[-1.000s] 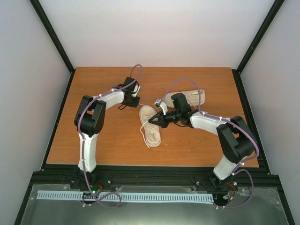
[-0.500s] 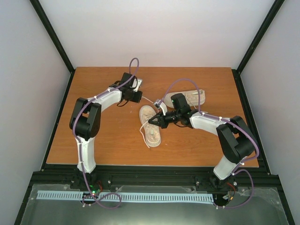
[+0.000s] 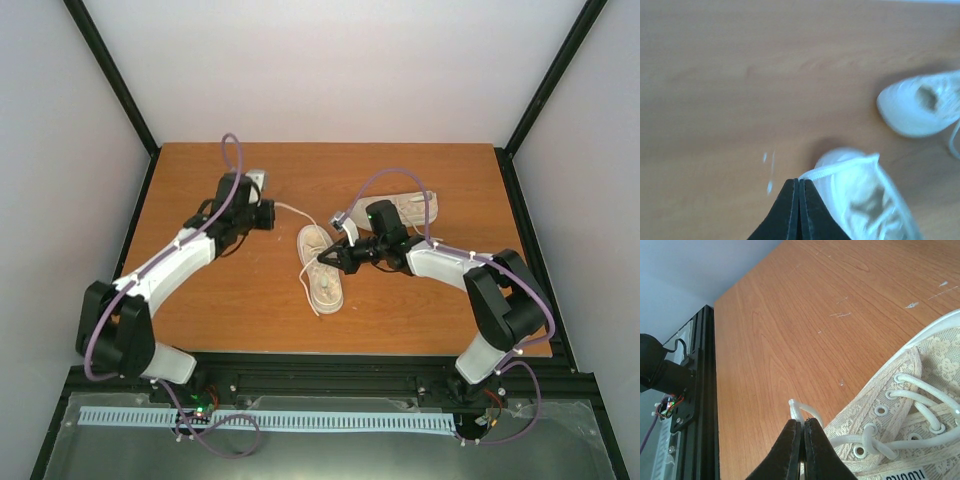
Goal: Tie the shoes
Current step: Wrap the shoelace around the shoelace.
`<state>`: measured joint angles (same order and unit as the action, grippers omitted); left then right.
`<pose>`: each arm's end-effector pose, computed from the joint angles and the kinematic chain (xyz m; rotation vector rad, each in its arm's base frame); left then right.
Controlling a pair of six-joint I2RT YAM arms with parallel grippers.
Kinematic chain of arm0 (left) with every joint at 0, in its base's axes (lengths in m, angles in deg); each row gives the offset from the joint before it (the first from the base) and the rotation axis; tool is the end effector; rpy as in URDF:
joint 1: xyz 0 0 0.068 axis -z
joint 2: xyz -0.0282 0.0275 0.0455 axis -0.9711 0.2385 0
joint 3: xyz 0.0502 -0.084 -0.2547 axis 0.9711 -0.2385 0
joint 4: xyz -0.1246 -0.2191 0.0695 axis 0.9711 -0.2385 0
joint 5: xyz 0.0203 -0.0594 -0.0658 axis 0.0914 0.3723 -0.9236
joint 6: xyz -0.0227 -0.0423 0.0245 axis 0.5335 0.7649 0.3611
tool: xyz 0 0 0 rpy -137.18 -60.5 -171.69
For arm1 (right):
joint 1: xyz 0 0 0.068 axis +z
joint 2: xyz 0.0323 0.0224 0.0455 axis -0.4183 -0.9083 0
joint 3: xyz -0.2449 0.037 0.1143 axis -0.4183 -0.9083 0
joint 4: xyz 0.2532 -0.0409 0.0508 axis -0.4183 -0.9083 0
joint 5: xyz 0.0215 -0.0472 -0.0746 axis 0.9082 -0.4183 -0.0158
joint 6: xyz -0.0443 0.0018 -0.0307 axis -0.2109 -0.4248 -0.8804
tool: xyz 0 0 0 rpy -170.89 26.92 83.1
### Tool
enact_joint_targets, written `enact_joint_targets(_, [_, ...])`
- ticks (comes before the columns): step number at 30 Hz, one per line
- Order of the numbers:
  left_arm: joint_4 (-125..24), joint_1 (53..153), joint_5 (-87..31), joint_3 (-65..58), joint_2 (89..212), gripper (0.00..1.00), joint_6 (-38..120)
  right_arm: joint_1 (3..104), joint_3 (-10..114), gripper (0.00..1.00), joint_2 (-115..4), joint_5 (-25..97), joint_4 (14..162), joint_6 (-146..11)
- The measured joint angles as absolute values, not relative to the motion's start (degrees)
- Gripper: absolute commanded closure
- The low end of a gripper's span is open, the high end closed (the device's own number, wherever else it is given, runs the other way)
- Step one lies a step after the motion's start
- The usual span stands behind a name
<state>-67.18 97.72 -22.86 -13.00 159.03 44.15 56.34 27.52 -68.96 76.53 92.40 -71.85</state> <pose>0.3077 -0.1235 0.2756 0.1556 2.2360 -0.4146 0.2714 0.1981 0.1884 -1.0121 2.0530 1.2672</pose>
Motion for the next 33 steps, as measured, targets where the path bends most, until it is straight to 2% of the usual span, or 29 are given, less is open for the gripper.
enact_joint_targets(7, [-74.3,103.8,-20.2,-29.5,147.9,0.99,52.4,56.3,27.0,0.97,-68.0,75.0,93.5,-70.4])
enact_joint_targets(12, [-75.7,110.4,-24.8,-34.0,138.4,0.99,58.2,56.3,27.0,0.97,-67.9,73.9,93.8,-69.8])
enact_joint_targets(15, [-75.6,113.6,-26.2,-34.1,136.7,0.99,61.6,56.3,27.0,0.97,-67.9,73.7,94.2,-69.4])
enact_joint_targets(21, [-75.4,122.6,-27.2,-32.6,142.9,0.99,66.3,56.3,27.0,0.97,-67.6,72.8,94.7,-69.1])
enact_joint_targets(26, [-72.2,131.6,-26.3,-25.6,152.1,0.99,67.8,56.3,26.9,0.97,-67.4,72.5,95.0,-69.0])
enact_joint_targets(33, [-65.0,135.4,-23.2,-22.4,160.7,0.99,69.1,55.3,26.2,0.97,-67.4,70.5,94.8,-68.6])
